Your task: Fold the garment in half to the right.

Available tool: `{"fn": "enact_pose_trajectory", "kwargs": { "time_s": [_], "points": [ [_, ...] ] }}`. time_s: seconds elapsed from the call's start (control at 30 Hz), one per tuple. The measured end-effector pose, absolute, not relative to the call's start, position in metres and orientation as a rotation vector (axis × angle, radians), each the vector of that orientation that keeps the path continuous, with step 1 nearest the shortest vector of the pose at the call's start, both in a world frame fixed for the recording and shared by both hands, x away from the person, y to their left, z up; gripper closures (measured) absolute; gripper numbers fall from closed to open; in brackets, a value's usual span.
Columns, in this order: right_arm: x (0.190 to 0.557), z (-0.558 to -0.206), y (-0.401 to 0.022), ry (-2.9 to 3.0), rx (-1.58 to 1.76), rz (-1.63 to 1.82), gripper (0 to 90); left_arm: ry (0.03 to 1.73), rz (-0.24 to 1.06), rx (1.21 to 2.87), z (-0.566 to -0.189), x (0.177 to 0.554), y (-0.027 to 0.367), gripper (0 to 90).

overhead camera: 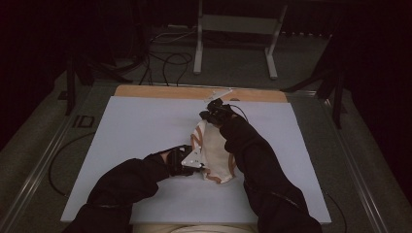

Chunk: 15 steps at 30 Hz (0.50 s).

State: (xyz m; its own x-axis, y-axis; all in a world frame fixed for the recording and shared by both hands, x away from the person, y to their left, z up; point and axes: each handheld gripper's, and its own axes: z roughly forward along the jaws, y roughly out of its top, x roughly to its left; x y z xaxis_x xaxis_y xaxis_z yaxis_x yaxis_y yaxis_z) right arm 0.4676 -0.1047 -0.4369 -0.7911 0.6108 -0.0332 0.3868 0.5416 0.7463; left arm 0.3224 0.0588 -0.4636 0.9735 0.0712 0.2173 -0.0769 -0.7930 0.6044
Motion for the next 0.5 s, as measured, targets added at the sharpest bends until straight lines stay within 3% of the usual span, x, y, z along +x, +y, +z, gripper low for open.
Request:
{"fn": "enact_pose_trajectory", "kwargs": {
  "time_s": [0.5],
  "points": [
    [0.465, -0.438, -0.134, 2.457, 0.895, 1.116, 87.5, -0.042, 0.296, 2.472, -0.462, 0.326, 0.042, 87.2]
  ]
}}
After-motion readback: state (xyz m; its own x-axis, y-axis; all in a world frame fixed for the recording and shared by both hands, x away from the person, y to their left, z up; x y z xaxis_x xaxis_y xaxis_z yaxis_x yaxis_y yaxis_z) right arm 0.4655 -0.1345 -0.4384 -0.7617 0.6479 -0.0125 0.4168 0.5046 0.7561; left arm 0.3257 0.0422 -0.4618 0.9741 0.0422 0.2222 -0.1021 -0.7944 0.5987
